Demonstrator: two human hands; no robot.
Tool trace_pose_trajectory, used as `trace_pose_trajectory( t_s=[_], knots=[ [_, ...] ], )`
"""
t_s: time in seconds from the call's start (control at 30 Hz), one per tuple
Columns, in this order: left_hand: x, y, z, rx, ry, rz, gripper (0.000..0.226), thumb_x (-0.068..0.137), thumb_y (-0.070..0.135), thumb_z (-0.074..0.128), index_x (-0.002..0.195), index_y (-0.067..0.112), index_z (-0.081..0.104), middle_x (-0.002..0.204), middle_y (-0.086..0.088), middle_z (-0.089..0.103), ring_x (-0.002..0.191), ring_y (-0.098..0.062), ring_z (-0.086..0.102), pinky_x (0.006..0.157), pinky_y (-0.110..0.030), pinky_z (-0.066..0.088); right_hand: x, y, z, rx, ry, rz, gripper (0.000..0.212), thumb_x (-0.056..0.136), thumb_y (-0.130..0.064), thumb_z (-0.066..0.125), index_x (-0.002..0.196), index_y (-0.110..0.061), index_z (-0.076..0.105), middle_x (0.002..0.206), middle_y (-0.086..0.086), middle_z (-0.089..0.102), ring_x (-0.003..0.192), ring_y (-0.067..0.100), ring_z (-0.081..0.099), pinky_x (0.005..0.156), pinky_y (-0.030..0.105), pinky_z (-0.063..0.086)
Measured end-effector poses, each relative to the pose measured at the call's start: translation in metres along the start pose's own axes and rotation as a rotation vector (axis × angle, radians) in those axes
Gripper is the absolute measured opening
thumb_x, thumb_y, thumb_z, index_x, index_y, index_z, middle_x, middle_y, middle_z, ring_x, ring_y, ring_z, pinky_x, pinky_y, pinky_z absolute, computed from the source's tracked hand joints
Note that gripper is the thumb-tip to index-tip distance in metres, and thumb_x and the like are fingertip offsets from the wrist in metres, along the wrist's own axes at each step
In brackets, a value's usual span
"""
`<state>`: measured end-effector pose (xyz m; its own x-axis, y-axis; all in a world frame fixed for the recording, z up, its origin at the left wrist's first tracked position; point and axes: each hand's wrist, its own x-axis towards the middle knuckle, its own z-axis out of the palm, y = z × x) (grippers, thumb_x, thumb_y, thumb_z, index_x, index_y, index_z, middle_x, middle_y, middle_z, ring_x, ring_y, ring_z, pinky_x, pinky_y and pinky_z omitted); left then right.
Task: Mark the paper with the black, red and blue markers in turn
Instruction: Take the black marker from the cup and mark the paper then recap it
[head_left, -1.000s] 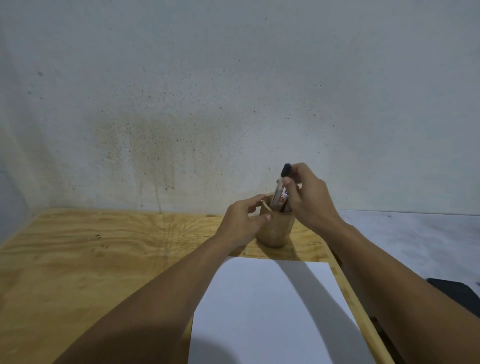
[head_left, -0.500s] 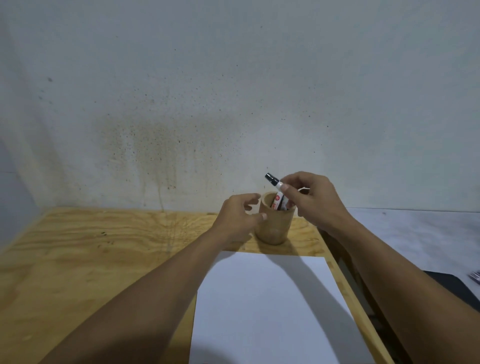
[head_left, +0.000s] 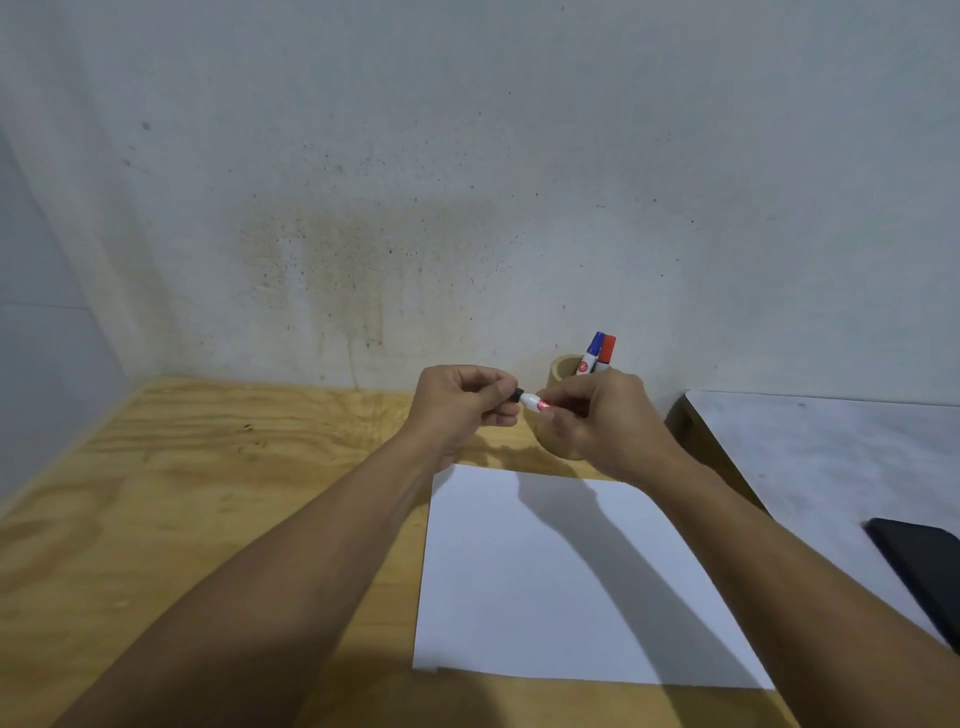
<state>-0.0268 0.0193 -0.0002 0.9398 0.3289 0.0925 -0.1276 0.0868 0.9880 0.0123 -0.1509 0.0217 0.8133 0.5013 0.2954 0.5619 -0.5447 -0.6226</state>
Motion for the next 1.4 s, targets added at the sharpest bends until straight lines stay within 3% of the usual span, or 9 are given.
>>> trace_pose_trajectory(
  t_s=[0.1, 0.17, 0.33, 0.53, 0.73, 0.9, 1.03, 1.3, 1.4],
  knots=[
    [0.001, -0.006, -0.020, 0.053, 0.103, -0.021, 0.005, 0.081, 0.003, 0.069, 0.077, 0.001, 0.070, 0.070, -0.015, 0.067, 0.056, -0.018, 0.066, 0.057, -0.024, 0.059, -0.004, 0.005, 0.012, -0.104, 0.009, -0.010, 0.020, 0.088, -0.017, 0.070, 0.107, -0.013, 0.076, 0.094, 0.007, 0.073, 0.105, 0.028, 0.056, 0.088, 0.026, 0.049],
    [0.002, -0.013, -0.037, 0.264, 0.151, -0.006, 0.006, 0.081, 0.004, 0.069, 0.075, 0.002, 0.070, 0.070, -0.013, 0.067, 0.057, -0.018, 0.063, 0.054, -0.022, 0.056, -0.008, 0.005, 0.013, -0.052, 0.008, 0.006, 0.018, 0.093, -0.016, 0.064, 0.110, -0.019, 0.070, 0.097, 0.010, 0.070, 0.092, 0.018, 0.062, 0.075, 0.011, 0.049],
    [0.007, -0.035, -0.070, 0.738, 0.219, -0.003, 0.010, 0.081, 0.002, 0.066, 0.073, 0.004, 0.071, 0.078, -0.013, 0.071, 0.076, -0.026, 0.069, 0.074, -0.040, 0.059, -0.013, -0.001, 0.014, 0.765, -0.131, 0.282, 0.023, 0.100, 0.002, 0.043, 0.107, -0.001, 0.065, 0.095, 0.026, 0.061, 0.063, 0.025, 0.067, 0.058, 0.039, 0.063],
    [0.003, -0.050, -0.079, 0.994, 0.165, 0.069, 0.022, 0.083, 0.008, 0.067, 0.104, 0.003, 0.070, 0.104, -0.014, 0.067, 0.092, -0.023, 0.059, 0.080, -0.025, 0.040, -0.014, -0.003, 0.030, 1.334, -0.149, 0.409, 0.030, 0.090, 0.011, 0.050, 0.114, 0.003, 0.066, 0.087, 0.023, 0.068, 0.075, 0.032, 0.073, 0.065, 0.039, 0.062],
    [-0.010, -0.055, -0.078, 0.928, 0.264, 0.120, 0.047, 0.081, 0.016, 0.070, 0.124, 0.009, 0.053, 0.122, -0.006, 0.053, 0.107, -0.019, 0.056, 0.087, -0.028, 0.044, -0.011, -0.001, 0.058, 1.155, -0.041, 0.366, 0.021, 0.093, -0.005, 0.059, 0.113, -0.001, 0.064, 0.077, 0.011, 0.063, 0.063, 0.016, 0.069, 0.060, 0.029, 0.061],
    [-0.051, -0.053, -0.075, 0.937, 0.203, 0.458, 0.016, 0.079, 0.023, 0.069, 0.091, 0.014, 0.063, 0.092, 0.001, 0.058, 0.085, -0.015, 0.054, 0.070, -0.030, 0.047, 0.000, -0.007, 0.080, 0.924, 0.020, 0.351, 0.016, 0.089, -0.013, 0.069, 0.090, 0.003, 0.070, 0.082, 0.014, 0.070, 0.068, 0.018, 0.071, 0.059, 0.028, 0.061],
    [-0.065, -0.061, -0.079, 1.083, -0.005, 0.416, 0.030, 0.075, 0.039, 0.071, 0.096, 0.018, 0.073, 0.095, 0.001, 0.065, 0.093, -0.016, 0.053, 0.081, -0.039, 0.046, 0.005, -0.011, 0.093, 0.798, 0.002, 0.288, 0.016, 0.081, 0.002, 0.074, 0.089, 0.013, 0.065, 0.077, 0.025, 0.068, 0.065, 0.028, 0.069, 0.061, 0.033, 0.061],
    [-0.069, -0.068, -0.080, 1.130, 0.005, 0.357, 0.037, 0.079, 0.045, 0.067, 0.107, 0.023, 0.071, 0.114, 0.002, 0.065, 0.108, -0.014, 0.049, 0.094, -0.035, 0.040, 0.000, -0.007, 0.115, 0.750, 0.015, 0.294, 0.011, 0.074, 0.009, 0.076, 0.072, 0.005, 0.066, 0.066, 0.023, 0.063, 0.060, 0.033, 0.063, 0.062, 0.041, 0.056],
    [-0.069, -0.068, -0.080, 1.088, 0.014, 0.321, 0.038, 0.079, 0.045, 0.067, 0.109, 0.023, 0.070, 0.119, 0.003, 0.062, 0.111, -0.011, 0.048, 0.095, -0.032, 0.040, -0.003, -0.005, 0.116, 0.647, 0.043, 0.243, 0.011, 0.075, 0.006, 0.077, 0.080, 0.011, 0.068, 0.073, 0.025, 0.068, 0.059, 0.017, 0.068, 0.057, 0.027, 0.058]
  ],
)
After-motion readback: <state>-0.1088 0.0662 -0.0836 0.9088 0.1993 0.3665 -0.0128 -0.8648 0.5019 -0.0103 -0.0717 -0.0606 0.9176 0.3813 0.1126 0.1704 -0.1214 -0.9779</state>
